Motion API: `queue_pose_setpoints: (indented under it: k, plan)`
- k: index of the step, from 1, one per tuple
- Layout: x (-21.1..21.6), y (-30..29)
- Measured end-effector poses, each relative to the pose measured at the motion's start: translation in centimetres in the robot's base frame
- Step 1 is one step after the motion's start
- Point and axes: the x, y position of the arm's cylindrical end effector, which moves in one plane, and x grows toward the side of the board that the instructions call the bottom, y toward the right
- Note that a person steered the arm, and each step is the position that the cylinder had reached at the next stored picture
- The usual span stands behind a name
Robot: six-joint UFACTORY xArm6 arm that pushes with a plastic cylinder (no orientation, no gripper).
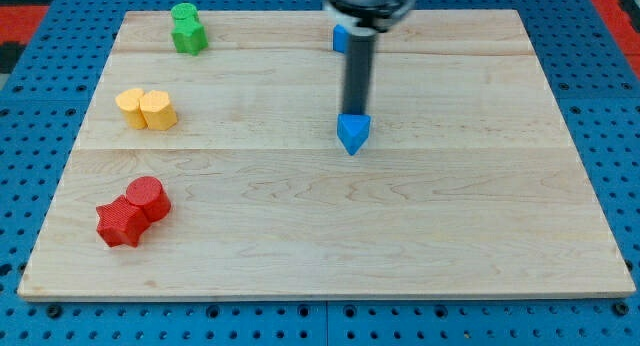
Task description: Push the blue triangle towards the bottom right of the board
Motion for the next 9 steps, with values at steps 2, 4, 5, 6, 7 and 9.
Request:
queue_pose_setpoints:
  k: [2, 4, 5, 6, 7, 9]
  plan:
    - [4.4, 12.5]
    - [0.9, 8.9]
    - [1.5, 7.3]
    - [4.9, 7.2]
    - [5.8, 5.2]
    - [6.3, -3.6]
